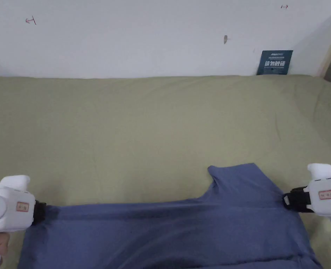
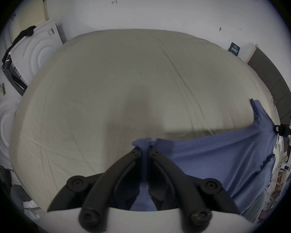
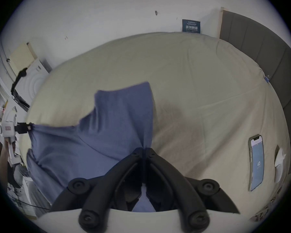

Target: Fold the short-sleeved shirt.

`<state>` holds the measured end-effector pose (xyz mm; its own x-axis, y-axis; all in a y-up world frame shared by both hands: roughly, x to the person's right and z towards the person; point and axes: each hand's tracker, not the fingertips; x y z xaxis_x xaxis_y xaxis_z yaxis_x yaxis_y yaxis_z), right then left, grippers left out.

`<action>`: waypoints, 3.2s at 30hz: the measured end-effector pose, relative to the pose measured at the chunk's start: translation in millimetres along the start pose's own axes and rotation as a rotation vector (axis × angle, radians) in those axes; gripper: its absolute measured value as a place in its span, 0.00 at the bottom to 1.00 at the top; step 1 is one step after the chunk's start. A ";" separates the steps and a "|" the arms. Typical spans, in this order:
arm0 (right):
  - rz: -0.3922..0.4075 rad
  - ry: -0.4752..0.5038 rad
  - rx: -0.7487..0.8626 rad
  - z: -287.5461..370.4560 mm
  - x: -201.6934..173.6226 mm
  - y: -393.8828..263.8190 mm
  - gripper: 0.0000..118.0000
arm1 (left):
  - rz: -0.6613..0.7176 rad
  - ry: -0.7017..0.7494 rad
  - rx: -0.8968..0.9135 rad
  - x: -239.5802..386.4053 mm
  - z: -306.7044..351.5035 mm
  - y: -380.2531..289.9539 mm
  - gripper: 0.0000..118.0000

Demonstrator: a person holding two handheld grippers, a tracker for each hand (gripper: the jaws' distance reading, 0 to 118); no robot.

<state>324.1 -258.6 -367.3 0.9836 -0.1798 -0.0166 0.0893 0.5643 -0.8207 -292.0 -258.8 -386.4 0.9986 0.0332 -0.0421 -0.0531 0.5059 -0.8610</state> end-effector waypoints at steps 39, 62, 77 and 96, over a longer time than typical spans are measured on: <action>-0.111 0.069 0.159 145.9 -7.2 -208.6 0.95 | 0.031 -0.041 0.194 -16.7 141.7 -212.9 1.00; 0.129 -0.092 0.756 181.6 -200.7 -209.2 0.02 | -0.075 0.039 0.725 100.6 213.2 -202.4 0.00; 0.171 -0.106 0.713 170.6 -220.2 -218.7 0.02 | 0.247 -0.176 0.200 -59.3 159.2 -183.3 0.00; 0.195 -0.127 0.503 131.9 -241.7 -227.6 0.02 | 0.461 -0.794 -0.198 -119.0 19.2 -170.6 1.00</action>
<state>86.7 -237.4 -101.1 0.9978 0.0472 -0.0466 -0.0628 0.8985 -0.4344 -401.9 -332.5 -224.7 0.5784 0.8090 -0.1047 -0.3669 0.1434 -0.9191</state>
